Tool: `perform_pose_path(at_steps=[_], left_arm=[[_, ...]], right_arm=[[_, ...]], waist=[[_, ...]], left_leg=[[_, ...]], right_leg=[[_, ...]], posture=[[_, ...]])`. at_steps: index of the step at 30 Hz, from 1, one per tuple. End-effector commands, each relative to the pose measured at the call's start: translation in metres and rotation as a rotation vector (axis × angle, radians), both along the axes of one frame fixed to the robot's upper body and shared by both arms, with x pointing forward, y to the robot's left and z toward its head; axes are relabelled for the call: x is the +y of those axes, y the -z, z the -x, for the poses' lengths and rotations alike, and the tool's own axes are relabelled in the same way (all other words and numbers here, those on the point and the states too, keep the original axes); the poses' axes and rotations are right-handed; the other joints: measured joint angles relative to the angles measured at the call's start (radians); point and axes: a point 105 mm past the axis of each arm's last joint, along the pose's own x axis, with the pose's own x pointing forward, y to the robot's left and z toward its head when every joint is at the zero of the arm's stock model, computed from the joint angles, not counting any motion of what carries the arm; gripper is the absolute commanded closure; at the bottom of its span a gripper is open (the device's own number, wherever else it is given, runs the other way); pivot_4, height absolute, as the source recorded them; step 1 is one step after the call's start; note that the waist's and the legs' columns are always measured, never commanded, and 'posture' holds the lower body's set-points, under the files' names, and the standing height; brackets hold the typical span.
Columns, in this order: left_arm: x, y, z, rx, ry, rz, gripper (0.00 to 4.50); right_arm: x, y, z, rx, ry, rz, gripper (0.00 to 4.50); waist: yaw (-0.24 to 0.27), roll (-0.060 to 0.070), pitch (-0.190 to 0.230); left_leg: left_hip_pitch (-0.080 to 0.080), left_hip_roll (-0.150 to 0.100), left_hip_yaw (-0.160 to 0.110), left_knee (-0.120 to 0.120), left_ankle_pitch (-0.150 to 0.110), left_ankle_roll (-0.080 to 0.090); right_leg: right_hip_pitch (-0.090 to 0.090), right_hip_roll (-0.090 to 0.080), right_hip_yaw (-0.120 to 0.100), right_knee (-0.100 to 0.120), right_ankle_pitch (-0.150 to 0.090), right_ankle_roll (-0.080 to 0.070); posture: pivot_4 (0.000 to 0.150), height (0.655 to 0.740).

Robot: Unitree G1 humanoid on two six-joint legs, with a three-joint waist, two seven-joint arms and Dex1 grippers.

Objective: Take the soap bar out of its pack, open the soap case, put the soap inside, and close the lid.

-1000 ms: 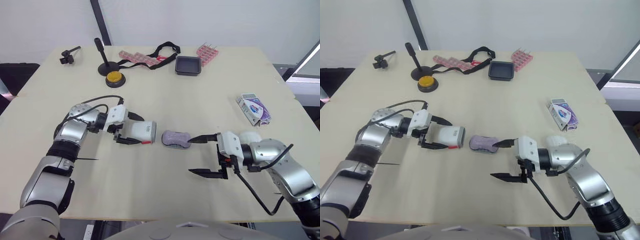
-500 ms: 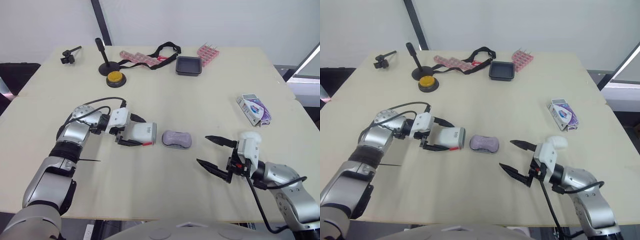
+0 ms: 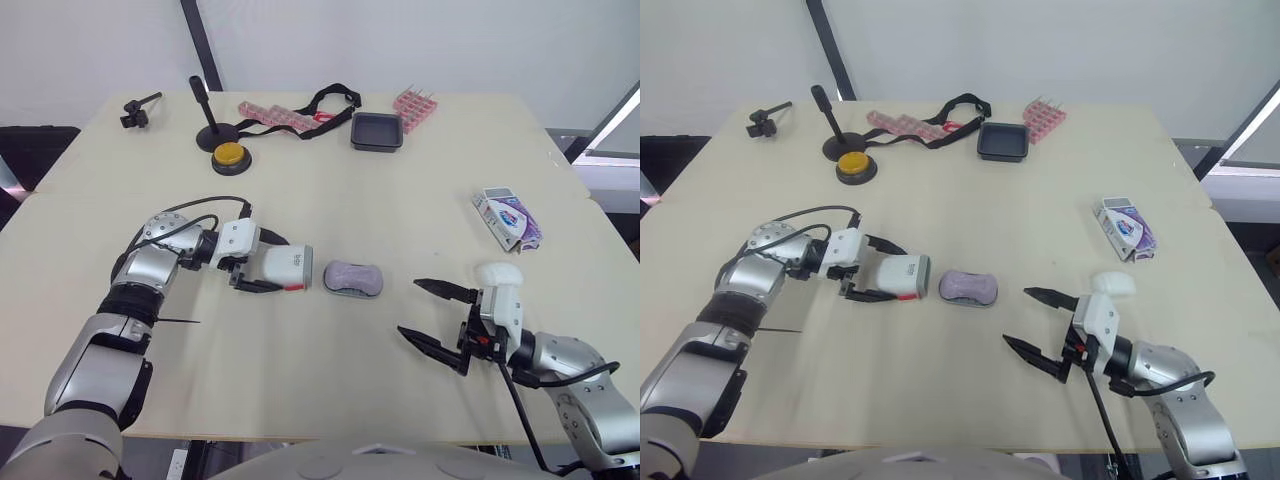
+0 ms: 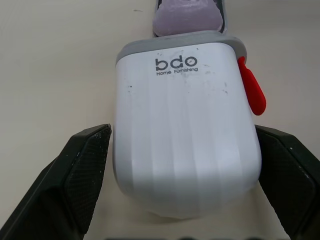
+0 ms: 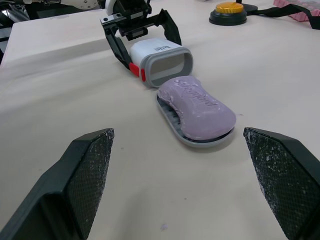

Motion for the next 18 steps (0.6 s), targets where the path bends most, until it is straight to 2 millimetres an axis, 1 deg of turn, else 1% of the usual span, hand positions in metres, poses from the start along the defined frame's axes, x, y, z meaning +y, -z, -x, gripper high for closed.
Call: perform_pose_path(at_steps=[1, 14, 18], left_arm=[[-0.0006, -0.007, -0.0043, -0.019, -0.028, 0.029, 0.0], [-0.0013, -0.0076, -0.005, -0.009, -0.037, 0.039, 0.0], [-0.0015, -0.0051, -0.0036, -0.008, -0.03, 0.034, 1.02]], right_arm=[[0.0, -0.0056, -0.0004, -0.04, -0.013, 0.008, 0.04], [-0.0011, -0.004, -0.0002, -0.024, -0.027, 0.017, 0.04], [-0.0013, -0.0038, -0.0005, -0.022, -0.026, 0.019, 0.0]], waist=[[0.0, 0.0, 0.0], [0.0, 0.0, 0.0], [0.0, 0.0, 0.0]], left_leg=[[0.0, 0.0, 0.0, 0.0, 0.0, 0.0], [0.0, 0.0, 0.0, -0.001, 0.0, 0.0], [0.0, 0.0, 0.0, -0.001, 0.0, 0.0]], right_leg=[[0.0, 0.0, 0.0, 0.0, 0.0, 0.0], [0.0, 0.0, 0.0, -0.001, 0.0, 0.0], [0.0, 0.0, 0.0, -0.001, 0.0, 0.0]], posture=[[0.15, 0.7291], [0.15, 0.7291], [0.15, 0.7291]])
